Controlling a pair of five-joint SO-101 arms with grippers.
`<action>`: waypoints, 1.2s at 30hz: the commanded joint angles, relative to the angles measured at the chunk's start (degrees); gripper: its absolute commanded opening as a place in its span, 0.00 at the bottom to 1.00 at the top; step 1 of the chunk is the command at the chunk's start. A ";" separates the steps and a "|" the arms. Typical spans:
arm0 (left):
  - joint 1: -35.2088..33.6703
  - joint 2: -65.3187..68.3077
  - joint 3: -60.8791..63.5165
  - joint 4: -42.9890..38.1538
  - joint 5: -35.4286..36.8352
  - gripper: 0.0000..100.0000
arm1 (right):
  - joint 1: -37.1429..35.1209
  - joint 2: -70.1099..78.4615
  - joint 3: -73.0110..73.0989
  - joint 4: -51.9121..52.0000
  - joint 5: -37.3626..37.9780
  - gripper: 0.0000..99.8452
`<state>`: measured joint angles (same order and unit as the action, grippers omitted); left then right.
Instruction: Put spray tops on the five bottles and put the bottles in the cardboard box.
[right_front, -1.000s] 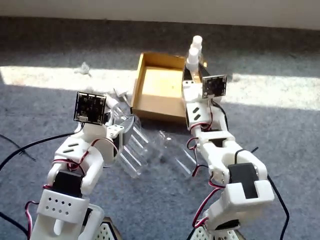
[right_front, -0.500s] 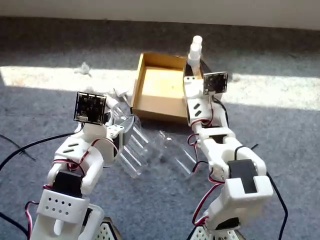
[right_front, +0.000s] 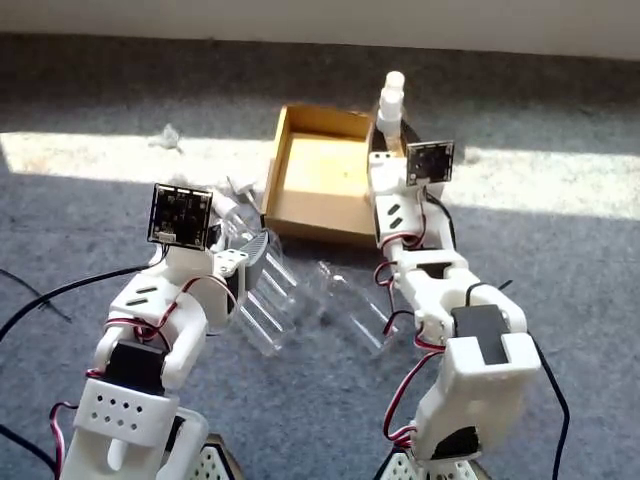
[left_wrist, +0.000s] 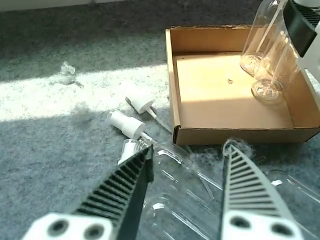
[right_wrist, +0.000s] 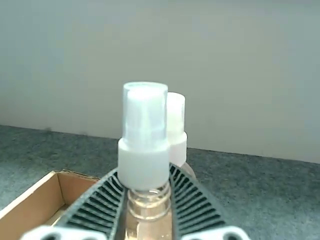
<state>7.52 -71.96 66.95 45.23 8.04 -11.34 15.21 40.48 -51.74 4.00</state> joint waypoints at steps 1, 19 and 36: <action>-0.31 -0.57 -0.40 -0.88 -0.35 0.21 | 0.75 -0.57 -3.21 -1.27 -0.44 0.00; -0.31 -0.57 -0.40 -0.88 -0.35 0.21 | 0.84 -0.40 -3.21 -1.27 -0.44 0.01; -0.31 -0.57 -0.40 -0.88 -0.35 0.21 | 0.75 -0.40 -2.77 -1.27 -0.44 0.11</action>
<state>7.52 -71.96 66.95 45.23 8.04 -11.25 15.30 40.13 -51.74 4.00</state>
